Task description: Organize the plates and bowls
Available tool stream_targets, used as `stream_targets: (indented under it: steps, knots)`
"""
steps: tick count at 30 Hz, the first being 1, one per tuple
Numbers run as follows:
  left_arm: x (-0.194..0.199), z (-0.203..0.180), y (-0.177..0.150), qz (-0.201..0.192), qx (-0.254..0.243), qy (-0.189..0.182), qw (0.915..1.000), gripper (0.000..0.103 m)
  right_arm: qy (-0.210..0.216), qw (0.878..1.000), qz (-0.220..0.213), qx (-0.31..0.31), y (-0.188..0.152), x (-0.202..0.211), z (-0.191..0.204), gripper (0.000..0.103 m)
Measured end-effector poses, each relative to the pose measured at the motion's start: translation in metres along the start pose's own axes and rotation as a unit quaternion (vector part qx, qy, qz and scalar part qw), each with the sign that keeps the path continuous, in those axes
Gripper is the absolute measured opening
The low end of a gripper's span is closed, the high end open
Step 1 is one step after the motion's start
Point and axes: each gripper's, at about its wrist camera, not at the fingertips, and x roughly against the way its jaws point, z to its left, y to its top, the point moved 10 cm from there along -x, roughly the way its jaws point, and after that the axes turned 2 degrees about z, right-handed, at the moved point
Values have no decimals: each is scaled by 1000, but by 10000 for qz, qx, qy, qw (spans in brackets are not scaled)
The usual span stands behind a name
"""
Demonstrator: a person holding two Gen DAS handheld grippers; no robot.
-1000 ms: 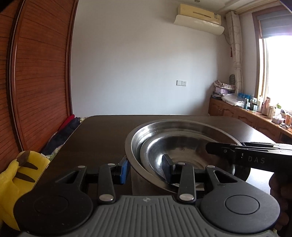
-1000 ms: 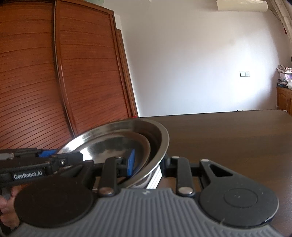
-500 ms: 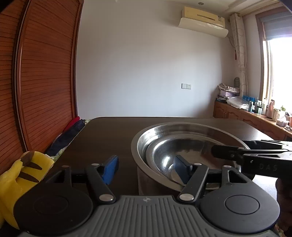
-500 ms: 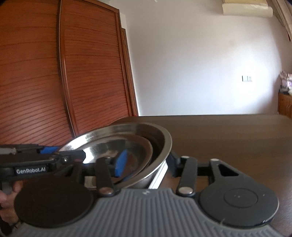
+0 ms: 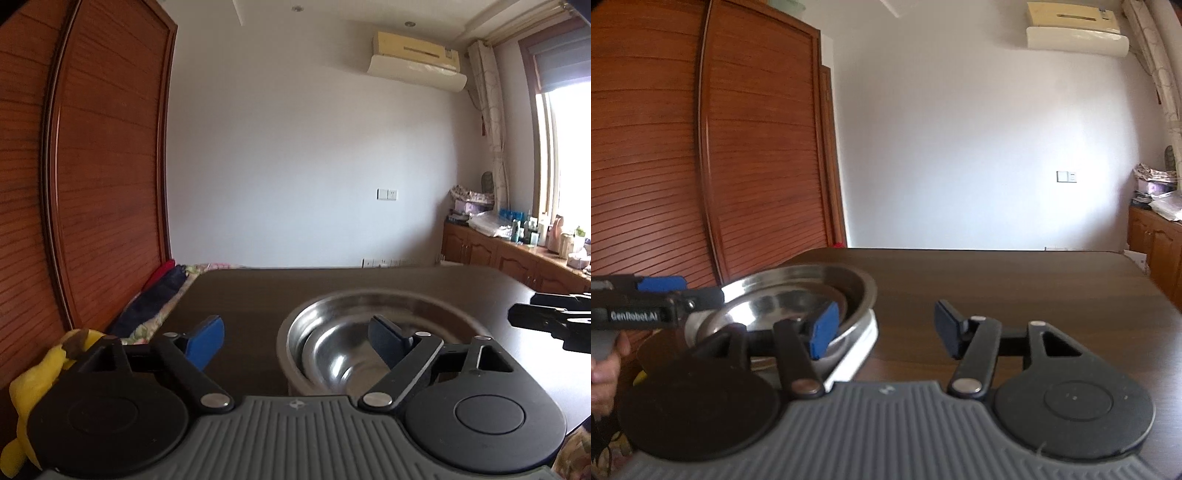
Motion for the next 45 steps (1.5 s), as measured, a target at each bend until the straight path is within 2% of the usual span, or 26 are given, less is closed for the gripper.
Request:
stream_targets:
  steps: [6,11,17,19,21,28,39,45]
  knots:
    - [14,-23,21,-162,-105,-189,9996,103,-186,9997,-160,2,16,26,-15,59]
    - [22,-39,35,-312,-172,-252,9990,103,-364,9990,-244,-33,27,40,-29,64]
    - [33,-57,47,-451,-243,-149,9986,103,-512,9981,-356,-19,34,49,-36,85]
    - [35,-61,51,-503,-256,-172,9983,103,-535,9976,-425,-58,36,52,-38,99]
    - [36,-65,52,-490,-258,-157,9983,103,-539,9972,-510,-116,38,56,-40,103]
    - [40,-71,59,-576,-350,23,9977,103,-753,9958,-521,-53,42,66,-44,103]
    - [51,-82,59,-543,-400,25,9977,103,-1308,9904,-454,-22,46,75,-52,103]
    - [54,-86,53,-545,-476,28,9974,103,-1458,9881,-497,52,49,81,-52,103]
